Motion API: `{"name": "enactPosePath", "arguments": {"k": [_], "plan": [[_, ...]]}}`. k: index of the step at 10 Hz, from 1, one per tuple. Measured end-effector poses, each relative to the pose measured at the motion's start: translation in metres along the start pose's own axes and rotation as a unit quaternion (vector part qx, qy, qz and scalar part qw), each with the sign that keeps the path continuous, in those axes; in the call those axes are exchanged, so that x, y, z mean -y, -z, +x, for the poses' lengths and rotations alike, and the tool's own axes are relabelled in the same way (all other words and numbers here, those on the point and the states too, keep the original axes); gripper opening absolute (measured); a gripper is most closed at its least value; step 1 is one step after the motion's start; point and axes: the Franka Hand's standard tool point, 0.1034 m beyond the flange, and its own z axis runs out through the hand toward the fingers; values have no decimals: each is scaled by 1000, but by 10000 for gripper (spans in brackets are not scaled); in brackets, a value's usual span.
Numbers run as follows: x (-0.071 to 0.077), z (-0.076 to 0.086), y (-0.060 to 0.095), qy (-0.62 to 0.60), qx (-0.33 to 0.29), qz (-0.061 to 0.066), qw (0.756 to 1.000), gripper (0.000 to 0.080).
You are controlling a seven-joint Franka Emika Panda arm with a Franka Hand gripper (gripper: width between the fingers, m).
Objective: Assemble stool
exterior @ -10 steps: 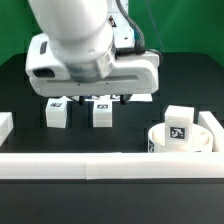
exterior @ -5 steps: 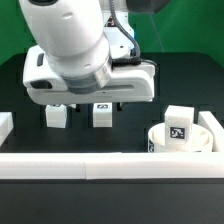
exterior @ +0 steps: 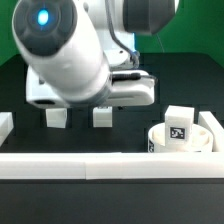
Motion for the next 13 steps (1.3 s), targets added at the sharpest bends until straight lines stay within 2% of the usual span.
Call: {"name": "enactPosePath", "arguments": {"k": [1,2,4,6,7,8,10,12,13], "plan": [[-1,2,-5,0,29,1,1000,649],[-1,12,-3,2,8,-3,1000,649],[2,15,-3,4,0,-6,1000,649],[4,18,-4,6,-4,-8,1000,410],[5,19,-4,6,-5,-8,1000,410],[5,19,-4,6,-5,-8,1000,335],[9,16,1,7,-6,-7,1000,335],[28,3,16,2,-1,-4,1000,335],[46,-6,30,-3,-6,-2,1000,335]]}}
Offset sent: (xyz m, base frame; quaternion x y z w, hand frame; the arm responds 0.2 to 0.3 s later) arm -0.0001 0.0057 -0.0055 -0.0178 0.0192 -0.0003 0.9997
